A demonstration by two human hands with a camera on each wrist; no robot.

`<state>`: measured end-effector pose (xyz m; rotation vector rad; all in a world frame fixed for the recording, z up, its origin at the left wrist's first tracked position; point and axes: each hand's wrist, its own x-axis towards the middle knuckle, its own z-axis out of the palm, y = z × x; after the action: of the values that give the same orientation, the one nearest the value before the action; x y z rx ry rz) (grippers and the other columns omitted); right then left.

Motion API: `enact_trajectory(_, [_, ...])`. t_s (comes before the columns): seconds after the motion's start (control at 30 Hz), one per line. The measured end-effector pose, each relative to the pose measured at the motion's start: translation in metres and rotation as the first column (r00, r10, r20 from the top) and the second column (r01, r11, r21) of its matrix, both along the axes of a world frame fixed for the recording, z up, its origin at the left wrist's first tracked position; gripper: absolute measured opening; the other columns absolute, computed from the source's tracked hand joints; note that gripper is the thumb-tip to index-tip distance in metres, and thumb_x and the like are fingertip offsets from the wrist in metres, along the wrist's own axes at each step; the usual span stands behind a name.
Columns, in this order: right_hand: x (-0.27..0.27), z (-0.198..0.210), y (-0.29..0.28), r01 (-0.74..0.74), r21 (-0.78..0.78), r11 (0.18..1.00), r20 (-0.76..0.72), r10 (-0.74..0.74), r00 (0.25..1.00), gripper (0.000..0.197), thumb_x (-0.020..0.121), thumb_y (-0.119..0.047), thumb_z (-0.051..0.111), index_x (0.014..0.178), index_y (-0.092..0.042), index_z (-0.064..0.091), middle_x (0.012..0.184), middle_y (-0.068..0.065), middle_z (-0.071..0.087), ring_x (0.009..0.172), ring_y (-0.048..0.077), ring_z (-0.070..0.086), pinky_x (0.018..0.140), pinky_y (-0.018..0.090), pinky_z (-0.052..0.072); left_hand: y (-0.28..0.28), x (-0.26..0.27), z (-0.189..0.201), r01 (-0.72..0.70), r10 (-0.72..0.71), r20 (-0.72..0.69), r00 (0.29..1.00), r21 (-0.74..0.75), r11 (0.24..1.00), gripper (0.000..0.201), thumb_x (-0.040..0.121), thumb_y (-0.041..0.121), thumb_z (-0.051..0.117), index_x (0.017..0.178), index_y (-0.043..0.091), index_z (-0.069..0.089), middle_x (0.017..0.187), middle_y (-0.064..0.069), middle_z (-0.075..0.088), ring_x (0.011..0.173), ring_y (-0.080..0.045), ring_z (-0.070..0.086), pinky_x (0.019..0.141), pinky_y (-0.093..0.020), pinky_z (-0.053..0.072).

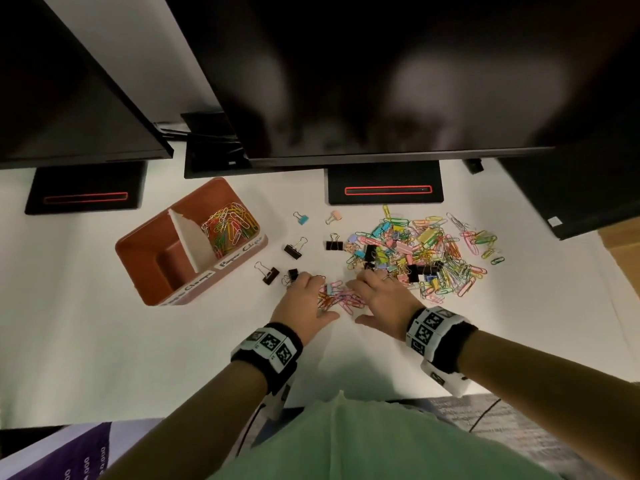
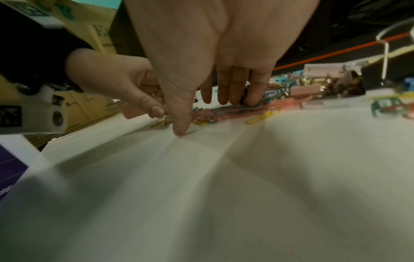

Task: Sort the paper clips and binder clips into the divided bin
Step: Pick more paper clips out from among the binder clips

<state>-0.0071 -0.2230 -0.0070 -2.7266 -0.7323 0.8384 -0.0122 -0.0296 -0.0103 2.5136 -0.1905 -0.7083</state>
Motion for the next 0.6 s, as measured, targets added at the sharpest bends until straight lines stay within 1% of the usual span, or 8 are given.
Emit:
enact_trajectory(0.07, [0.005,-0.003,0.002,0.058,0.030,0.998,0.000,-0.058,0.998,0.065,0.084,-0.037,0.063,0.137,-0.011,0.038,0.135,0.010,0.041,0.119,0.030,0.043,0.099,0.044,0.043,-0.007,0.001,-0.005,-0.024,0.024,0.010,1.000,0.030,0.999,0.056,0.077,0.031,0.070,0.123,0.010,0.046,0.121,-0.007,0.043,0.106,-0.023,0.051,0.091,-0.032,0.046])
enact_trajectory(0.13, [0.011,-0.006,0.006,0.080,0.093,0.992,0.024,-0.083,0.996,0.052,0.082,-0.031,0.067,0.125,-0.006,0.052,0.122,0.013,0.051,0.108,0.033,0.051,0.088,0.046,0.049,-0.010,0.003,-0.008,-0.048,0.046,0.038,0.998,0.037,0.998,0.039,0.080,0.024,0.068,0.113,0.010,0.053,0.115,-0.009,0.047,0.102,-0.024,0.052,0.088,-0.034,0.046])
enact_trajectory(0.2, [0.020,-0.011,0.008,0.093,0.155,0.984,0.043,-0.101,0.994,0.033,0.082,-0.021,0.068,0.109,-0.004,0.062,0.107,0.014,0.058,0.094,0.034,0.057,0.078,0.046,0.052,-0.009,0.006,-0.011,-0.088,0.088,0.055,0.995,0.003,0.996,0.025,0.083,0.020,0.065,0.104,0.009,0.059,0.108,-0.009,0.051,0.097,-0.025,0.053,0.084,-0.034,0.046])
enact_trajectory(0.23, [0.024,-0.010,0.009,0.097,0.167,0.981,0.036,-0.104,0.994,0.025,0.083,-0.017,0.066,0.104,-0.003,0.064,0.102,0.014,0.060,0.092,0.034,0.058,0.077,0.046,0.052,-0.008,0.007,-0.013,-0.102,0.102,0.057,0.993,-0.012,0.995,0.020,0.084,0.019,0.063,0.101,0.008,0.061,0.105,-0.010,0.053,0.095,-0.026,0.054,0.083,-0.034,0.045])
enact_trajectory(0.3, [0.033,-0.007,0.009,0.095,0.172,0.981,0.007,-0.097,0.995,0.019,0.086,-0.015,0.061,0.102,-0.004,0.066,0.101,0.012,0.062,0.094,0.032,0.058,0.081,0.044,0.050,-0.004,0.009,-0.015,-0.106,0.106,0.059,0.993,-0.014,0.994,0.017,0.086,0.018,0.061,0.099,0.008,0.062,0.102,-0.010,0.055,0.093,-0.026,0.054,0.081,-0.034,0.046])
enact_trajectory(0.37, [0.039,-0.004,0.009,0.088,0.150,0.985,-0.017,-0.087,0.996,0.020,0.088,-0.019,0.059,0.103,-0.006,0.066,0.102,0.010,0.062,0.097,0.029,0.057,0.084,0.041,0.049,-0.003,0.011,-0.016,-0.096,0.096,0.055,0.994,0.013,0.995,0.018,0.088,0.019,0.058,0.101,0.007,0.061,0.103,-0.011,0.056,0.095,-0.026,0.054,0.082,-0.036,0.046])
enact_trajectory(0.47, [0.045,-0.003,0.008,0.083,0.110,0.990,-0.035,-0.080,0.996,0.021,0.090,-0.024,0.057,0.102,-0.009,0.066,0.101,0.008,0.063,0.096,0.026,0.057,0.085,0.040,0.050,-0.002,0.012,-0.018,-0.086,0.084,0.048,0.995,0.045,0.995,0.020,0.090,0.019,0.054,0.102,0.005,0.060,0.104,-0.013,0.057,0.097,-0.027,0.052,0.083,-0.036,0.045])
enact_trajectory(0.6, [0.048,0.001,0.005,0.060,0.096,0.994,-0.050,-0.055,0.997,0.024,0.093,-0.025,0.052,0.105,-0.010,0.065,0.104,0.007,0.064,0.097,0.026,0.059,0.085,0.039,0.050,0.002,0.011,-0.014,-0.127,0.128,0.087,0.988,-0.007,0.992,0.018,0.090,0.019,0.055,0.099,0.005,0.062,0.099,-0.012,0.059,0.095,-0.027,0.052,0.080,-0.034,0.043])
